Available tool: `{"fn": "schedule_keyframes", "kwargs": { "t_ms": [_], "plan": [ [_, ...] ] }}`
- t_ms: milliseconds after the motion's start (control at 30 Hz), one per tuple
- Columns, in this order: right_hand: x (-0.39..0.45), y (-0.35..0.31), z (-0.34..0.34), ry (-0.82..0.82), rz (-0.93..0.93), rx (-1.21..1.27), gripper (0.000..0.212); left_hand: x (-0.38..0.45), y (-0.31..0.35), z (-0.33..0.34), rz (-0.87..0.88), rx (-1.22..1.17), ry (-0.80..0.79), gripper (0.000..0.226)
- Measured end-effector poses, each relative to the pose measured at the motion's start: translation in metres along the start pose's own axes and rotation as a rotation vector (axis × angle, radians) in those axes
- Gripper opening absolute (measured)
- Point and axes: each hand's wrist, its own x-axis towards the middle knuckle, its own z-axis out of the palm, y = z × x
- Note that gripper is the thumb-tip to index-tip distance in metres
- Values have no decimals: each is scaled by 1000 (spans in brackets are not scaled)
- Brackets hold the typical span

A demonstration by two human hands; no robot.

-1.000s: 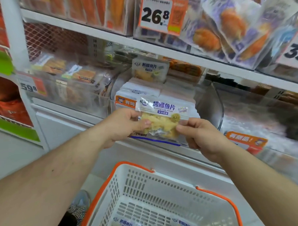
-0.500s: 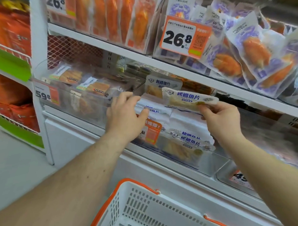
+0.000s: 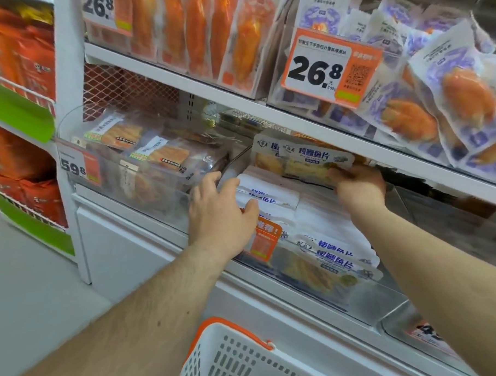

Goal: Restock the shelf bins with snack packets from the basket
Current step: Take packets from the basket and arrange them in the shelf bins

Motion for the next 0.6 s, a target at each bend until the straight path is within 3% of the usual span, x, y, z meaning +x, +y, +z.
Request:
{"fn": "schedule_keyframes", "kwargs": {
  "t_ms": [133,600],
  "plan": [
    [7,-4,11,-45,-35,-106,32,1,2,3,-24,10,10,52],
    [26,-24,60,-177,-20,-157,37,0,5,1,-26,33,-34,49]
  ]
}}
